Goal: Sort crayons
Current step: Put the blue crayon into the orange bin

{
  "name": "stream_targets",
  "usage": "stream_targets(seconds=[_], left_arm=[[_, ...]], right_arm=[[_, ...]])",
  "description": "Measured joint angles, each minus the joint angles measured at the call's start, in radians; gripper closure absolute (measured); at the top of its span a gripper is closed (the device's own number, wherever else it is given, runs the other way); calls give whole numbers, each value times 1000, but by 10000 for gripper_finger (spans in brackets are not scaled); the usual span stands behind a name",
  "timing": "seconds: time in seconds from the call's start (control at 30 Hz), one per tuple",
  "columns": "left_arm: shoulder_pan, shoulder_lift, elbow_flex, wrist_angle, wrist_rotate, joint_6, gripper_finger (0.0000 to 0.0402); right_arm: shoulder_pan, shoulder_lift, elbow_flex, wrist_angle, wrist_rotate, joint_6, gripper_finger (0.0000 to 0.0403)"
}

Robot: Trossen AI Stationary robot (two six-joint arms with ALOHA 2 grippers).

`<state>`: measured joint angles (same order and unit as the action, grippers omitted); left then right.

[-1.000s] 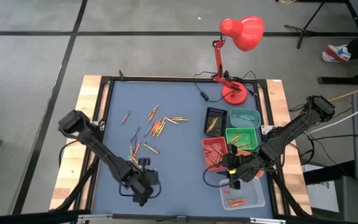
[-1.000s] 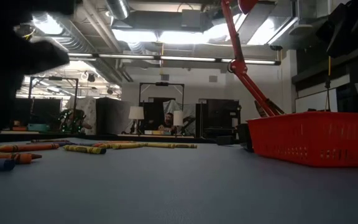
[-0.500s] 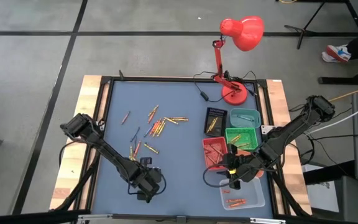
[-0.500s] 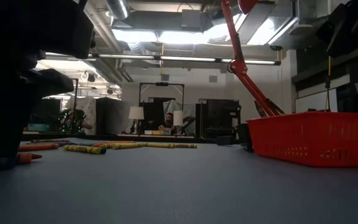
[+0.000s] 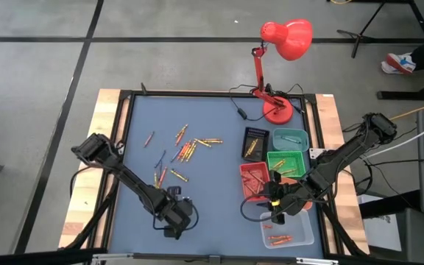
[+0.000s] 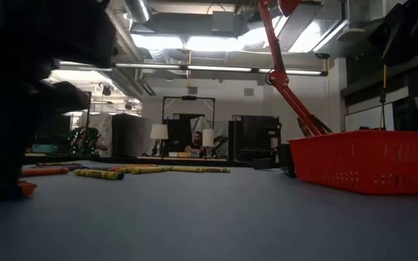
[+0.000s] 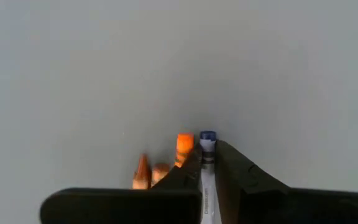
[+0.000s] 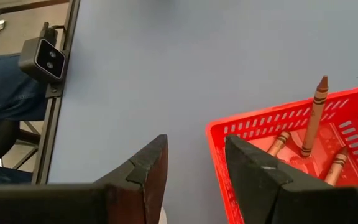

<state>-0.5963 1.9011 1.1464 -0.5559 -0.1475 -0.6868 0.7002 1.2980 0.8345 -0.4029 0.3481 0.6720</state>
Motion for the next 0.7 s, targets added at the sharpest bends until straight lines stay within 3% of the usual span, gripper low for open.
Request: stream_targets(seconds=[0.23,0.7], left_arm=[[69,7,-1,129,-26,51,394],[272,6,-1,557,-184,416,393]], right_arm=[[0,0,0,15,0,0,244],[0,0,0,16,10,0,244]])
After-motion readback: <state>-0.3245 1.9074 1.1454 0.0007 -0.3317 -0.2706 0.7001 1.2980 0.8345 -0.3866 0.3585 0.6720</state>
